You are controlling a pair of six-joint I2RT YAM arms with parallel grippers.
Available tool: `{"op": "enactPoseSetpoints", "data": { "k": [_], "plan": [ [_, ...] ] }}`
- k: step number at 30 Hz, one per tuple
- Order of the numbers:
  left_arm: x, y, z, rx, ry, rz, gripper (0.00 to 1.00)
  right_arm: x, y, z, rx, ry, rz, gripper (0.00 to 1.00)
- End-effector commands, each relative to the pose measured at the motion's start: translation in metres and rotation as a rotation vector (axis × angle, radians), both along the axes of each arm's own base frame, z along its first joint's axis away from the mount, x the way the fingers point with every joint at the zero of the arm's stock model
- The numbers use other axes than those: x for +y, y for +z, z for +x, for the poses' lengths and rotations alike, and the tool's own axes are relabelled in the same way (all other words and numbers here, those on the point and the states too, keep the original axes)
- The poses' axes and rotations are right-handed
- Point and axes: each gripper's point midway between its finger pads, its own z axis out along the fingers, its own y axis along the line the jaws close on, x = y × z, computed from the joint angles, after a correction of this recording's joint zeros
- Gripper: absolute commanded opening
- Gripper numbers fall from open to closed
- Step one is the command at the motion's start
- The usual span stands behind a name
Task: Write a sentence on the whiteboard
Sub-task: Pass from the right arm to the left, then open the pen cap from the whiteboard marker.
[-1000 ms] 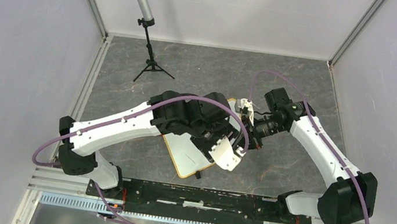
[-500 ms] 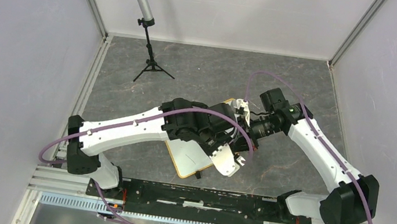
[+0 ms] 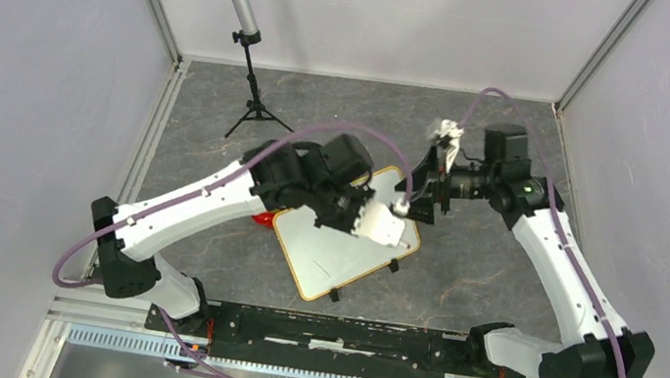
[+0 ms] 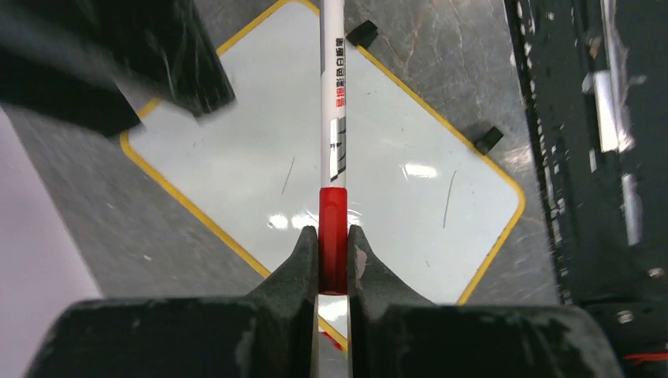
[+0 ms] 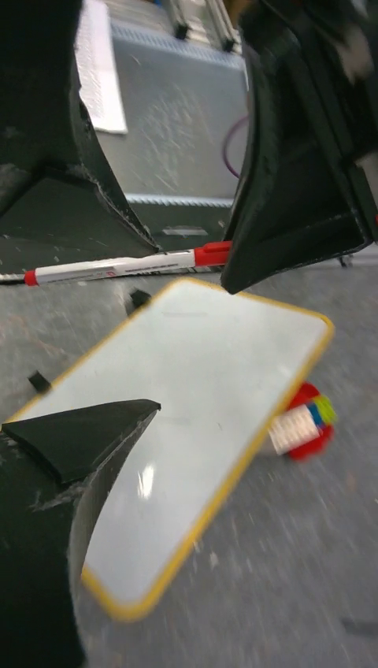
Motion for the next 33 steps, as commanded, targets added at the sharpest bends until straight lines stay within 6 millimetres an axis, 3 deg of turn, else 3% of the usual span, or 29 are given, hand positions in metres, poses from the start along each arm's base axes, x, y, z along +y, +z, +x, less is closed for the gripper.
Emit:
{"op": "enactPoseSetpoints", "data": {
  "k": [1,5,9,17,26,33],
  "plan": [
    [0.003,0.037,0.003,0.278,0.24,-0.264,0.02,-0.003,0.07,0.033,-0.136,-0.152,0.187,0.73],
    [0.009,0.059,0.015,0.352,0.326,-0.401,0.02,-0.003,0.074,0.042,-0.056,-0.206,0.214,0.75],
    [0.013,0.081,0.027,0.45,0.393,-0.504,0.03,0.004,0.072,0.037,0.058,-0.178,0.285,0.73],
    [0.009,0.079,0.03,0.527,0.414,-0.502,0.02,0.011,0.075,0.015,0.2,-0.107,0.365,0.67],
    [0.001,0.076,0.039,0.579,0.469,-0.526,0.02,0.016,0.077,0.007,0.238,-0.095,0.372,0.59],
    [0.004,0.078,0.039,0.589,0.468,-0.534,0.02,0.021,0.068,0.003,0.243,-0.081,0.342,0.58]
  ]
}}
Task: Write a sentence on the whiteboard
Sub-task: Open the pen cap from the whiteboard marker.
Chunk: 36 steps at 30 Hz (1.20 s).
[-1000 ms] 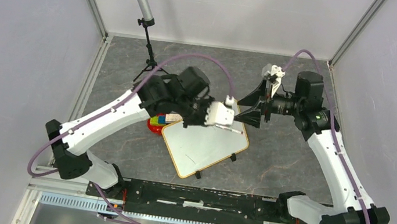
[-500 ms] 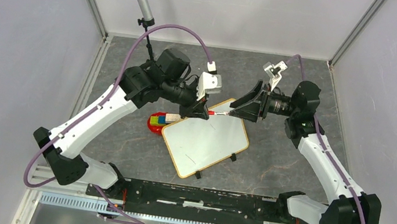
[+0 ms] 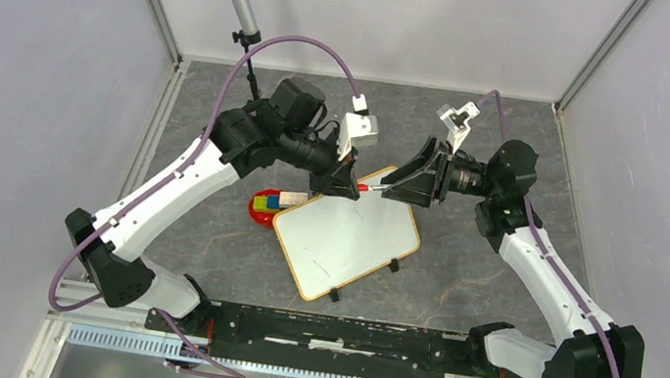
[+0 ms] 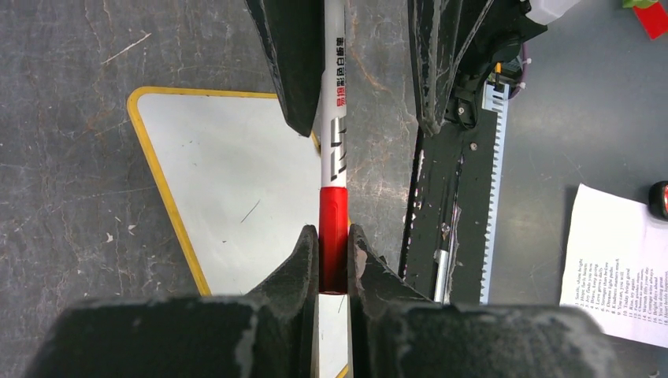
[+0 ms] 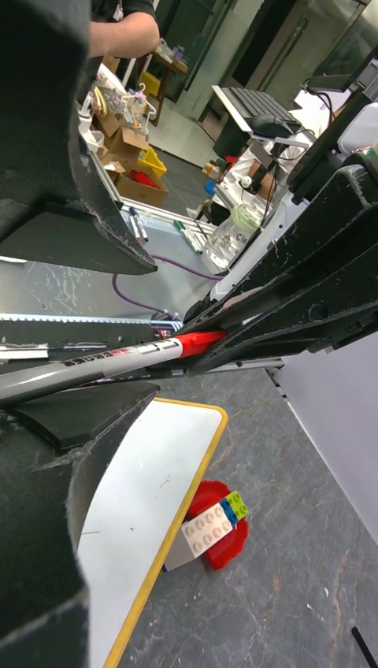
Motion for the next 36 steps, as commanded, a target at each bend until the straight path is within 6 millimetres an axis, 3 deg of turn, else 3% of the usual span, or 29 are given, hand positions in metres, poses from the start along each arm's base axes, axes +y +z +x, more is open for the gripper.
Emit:
{"op": "enactPoseSetpoints", "data": {
  "k": [1,9,18,21,24,31,36],
  "plan": [
    [-0.004,0.02,0.002,-0.001,0.005,-0.066,0.02,0.003,0.001,-0.008,-0.049,0.024,-0.01,0.57],
    [-0.003,0.011,-0.001,0.033,-0.015,-0.043,0.02,0.007,-0.001,-0.009,-0.078,0.032,-0.046,0.45],
    [-0.001,0.006,-0.012,0.056,-0.068,-0.032,0.02,0.007,0.003,-0.009,-0.077,0.031,-0.03,0.51],
    [-0.002,0.004,-0.01,0.056,-0.064,-0.026,0.02,0.008,0.005,-0.013,-0.073,0.042,-0.01,0.4],
    [-0.002,0.003,-0.008,0.057,-0.062,-0.022,0.02,0.008,0.004,-0.016,-0.072,0.053,-0.006,0.22],
    [-0.001,0.005,-0.004,0.049,-0.04,-0.017,0.02,0.008,0.004,-0.02,-0.072,0.071,-0.009,0.0],
    [0.012,0.0,-0.003,0.048,-0.02,0.003,0.02,0.004,-0.004,-0.009,-0.092,0.041,-0.055,0.0]
  ]
}}
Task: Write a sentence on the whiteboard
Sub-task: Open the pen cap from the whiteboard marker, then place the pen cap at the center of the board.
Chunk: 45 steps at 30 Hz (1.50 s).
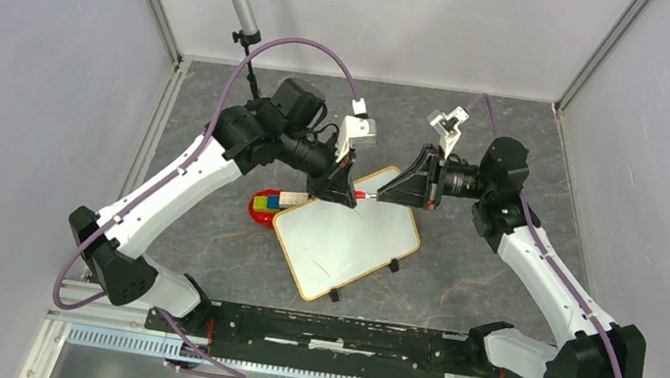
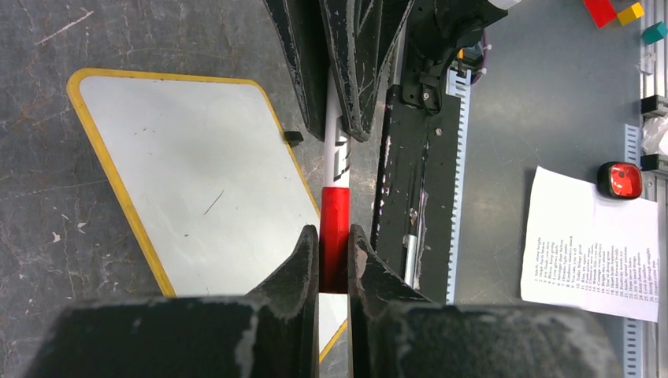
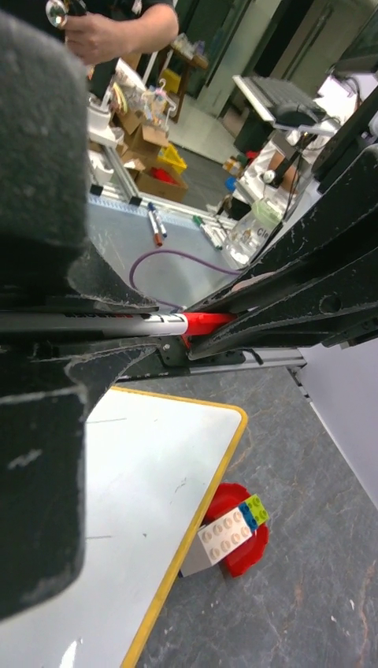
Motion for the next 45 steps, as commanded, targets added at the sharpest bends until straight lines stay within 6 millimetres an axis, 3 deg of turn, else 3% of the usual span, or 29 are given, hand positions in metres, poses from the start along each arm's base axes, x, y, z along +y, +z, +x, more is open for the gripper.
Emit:
{"op": "enactPoseSetpoints", "data": {
  "k": [1,9,13,20,26,30,35,45],
  "plan": [
    [0.013,0.001,0.011,-0.041,0.041,0.012,0.02,-0.005,0.009,0.006,-0.098,-0.017,-0.027,0.0],
    [0.066,-0.02,0.02,-0.022,0.149,0.037,0.02,-0.038,0.013,0.046,-0.126,-0.144,-0.049,0.0],
    [0.107,-0.028,0.027,-0.023,0.248,0.068,0.02,-0.047,0.01,0.056,-0.143,-0.17,-0.059,0.0],
    [0.221,-0.059,0.054,0.055,0.604,0.137,0.02,-0.049,-0.006,0.057,-0.158,-0.18,-0.094,0.0],
    [0.301,-0.122,0.078,0.131,0.871,0.33,0.02,-0.049,-0.006,0.059,-0.186,-0.186,-0.096,0.0],
    [0.327,-0.166,0.093,0.129,0.946,0.434,0.04,-0.049,-0.014,0.058,-0.201,-0.185,-0.12,0.0],
    [0.339,-0.21,0.102,0.191,0.97,0.499,0.07,-0.049,-0.034,0.055,-0.253,-0.163,-0.217,0.0],
    [0.341,-0.257,0.103,0.199,0.942,0.603,0.18,-0.045,-0.059,0.043,-0.324,-0.111,-0.319,0.0]
  ]
}}
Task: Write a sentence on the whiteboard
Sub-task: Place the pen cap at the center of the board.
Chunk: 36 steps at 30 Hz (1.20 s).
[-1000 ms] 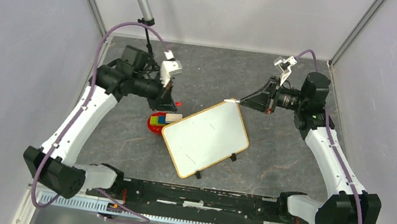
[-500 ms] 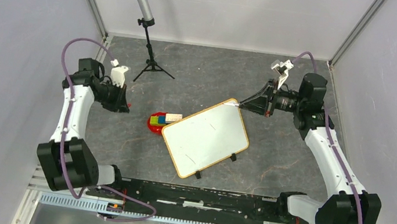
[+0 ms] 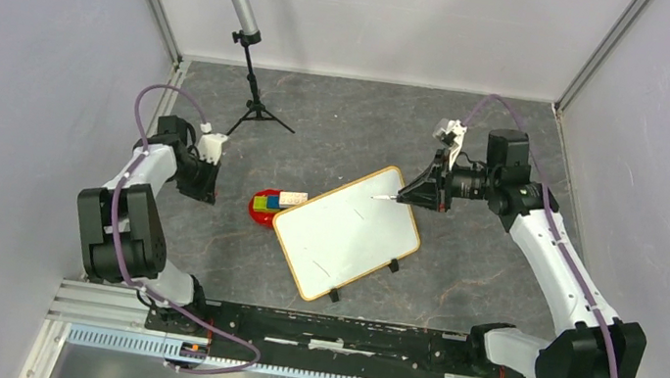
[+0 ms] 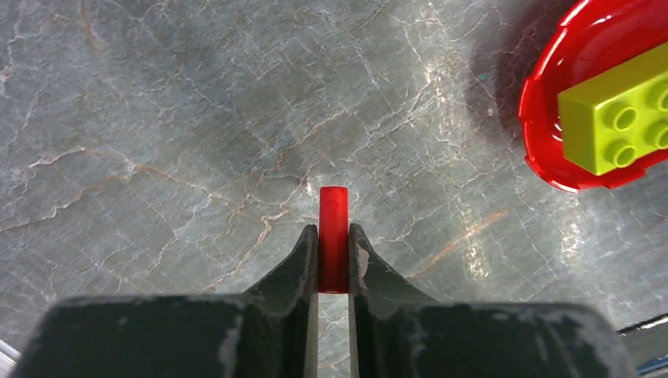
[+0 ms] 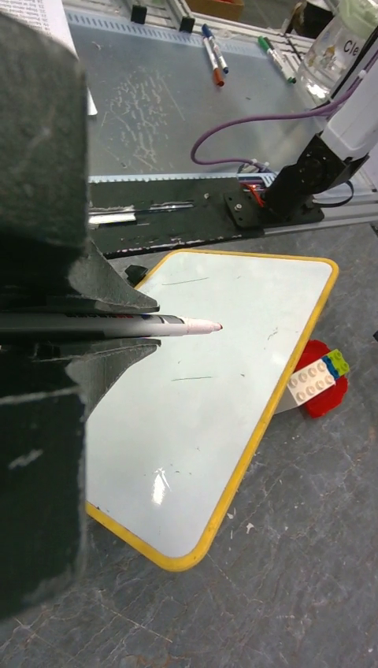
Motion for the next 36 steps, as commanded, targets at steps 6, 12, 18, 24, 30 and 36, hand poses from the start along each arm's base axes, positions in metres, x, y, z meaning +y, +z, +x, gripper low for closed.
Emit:
{"op": "enactPoseSetpoints", "data": {
  "k": [6,12,18,24,30,36],
  "plan": [
    [-0.001,-0.022,0.007,-0.018,-0.072,0.111,0.31,0.003,-0.002,-0.003,-0.083,0.033,-0.054,0.0],
    [-0.003,-0.021,0.004,-0.006,-0.086,0.106,0.42,0.003,-0.002,-0.004,-0.083,0.033,-0.058,0.0],
    [-0.02,0.001,0.0,-0.028,-0.124,0.048,0.5,0.004,-0.004,-0.007,-0.092,0.04,-0.072,0.0],
    [-0.056,0.059,0.001,-0.123,-0.197,-0.031,0.63,0.007,-0.004,-0.011,-0.099,0.055,-0.069,0.0],
    [-0.133,0.142,-0.002,-0.214,-0.388,-0.27,0.66,0.007,0.006,-0.011,-0.133,0.061,-0.065,0.0],
    [-0.222,0.191,-0.001,-0.244,-0.51,-0.494,0.67,0.005,0.035,-0.001,-0.187,0.019,-0.031,0.0]
  ]
}}
